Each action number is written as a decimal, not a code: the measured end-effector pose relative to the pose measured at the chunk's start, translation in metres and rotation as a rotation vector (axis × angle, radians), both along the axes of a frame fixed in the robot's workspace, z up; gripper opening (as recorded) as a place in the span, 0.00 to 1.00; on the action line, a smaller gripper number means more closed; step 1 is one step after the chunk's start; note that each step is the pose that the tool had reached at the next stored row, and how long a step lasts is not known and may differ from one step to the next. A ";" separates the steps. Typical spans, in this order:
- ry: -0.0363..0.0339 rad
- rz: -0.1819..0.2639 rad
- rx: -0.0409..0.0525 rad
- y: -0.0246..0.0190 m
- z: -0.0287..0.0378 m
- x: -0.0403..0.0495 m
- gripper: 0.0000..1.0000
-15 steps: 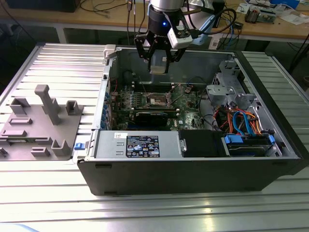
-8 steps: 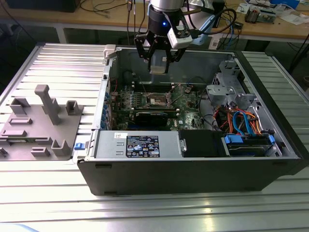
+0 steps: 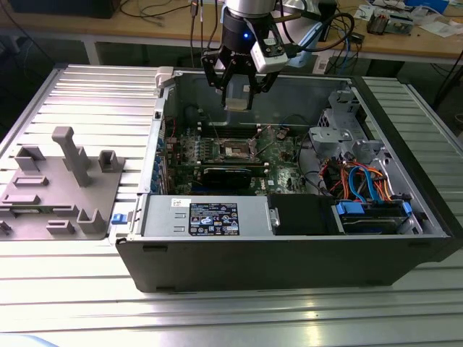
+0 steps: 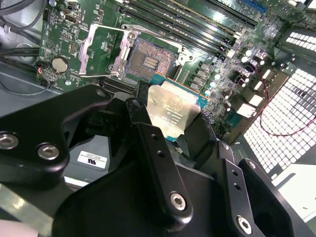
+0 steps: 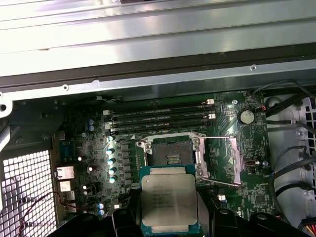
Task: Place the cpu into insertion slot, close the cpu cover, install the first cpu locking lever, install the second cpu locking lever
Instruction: 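Place the cpu into insertion slot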
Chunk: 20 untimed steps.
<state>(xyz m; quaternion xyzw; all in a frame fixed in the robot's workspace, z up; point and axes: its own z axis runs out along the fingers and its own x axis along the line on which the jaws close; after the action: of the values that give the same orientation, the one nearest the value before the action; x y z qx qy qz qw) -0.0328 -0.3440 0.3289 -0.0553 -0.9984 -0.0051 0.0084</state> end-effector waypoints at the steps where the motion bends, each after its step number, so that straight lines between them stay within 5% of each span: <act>1: 0.0000 -0.001 0.0000 0.0000 0.0000 0.0000 0.54; 20: 0.0000 -0.012 0.0001 0.0000 0.0000 0.0000 0.54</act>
<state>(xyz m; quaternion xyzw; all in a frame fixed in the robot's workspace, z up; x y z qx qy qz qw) -0.0328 -0.3440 0.3289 -0.0613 -0.9981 -0.0052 0.0083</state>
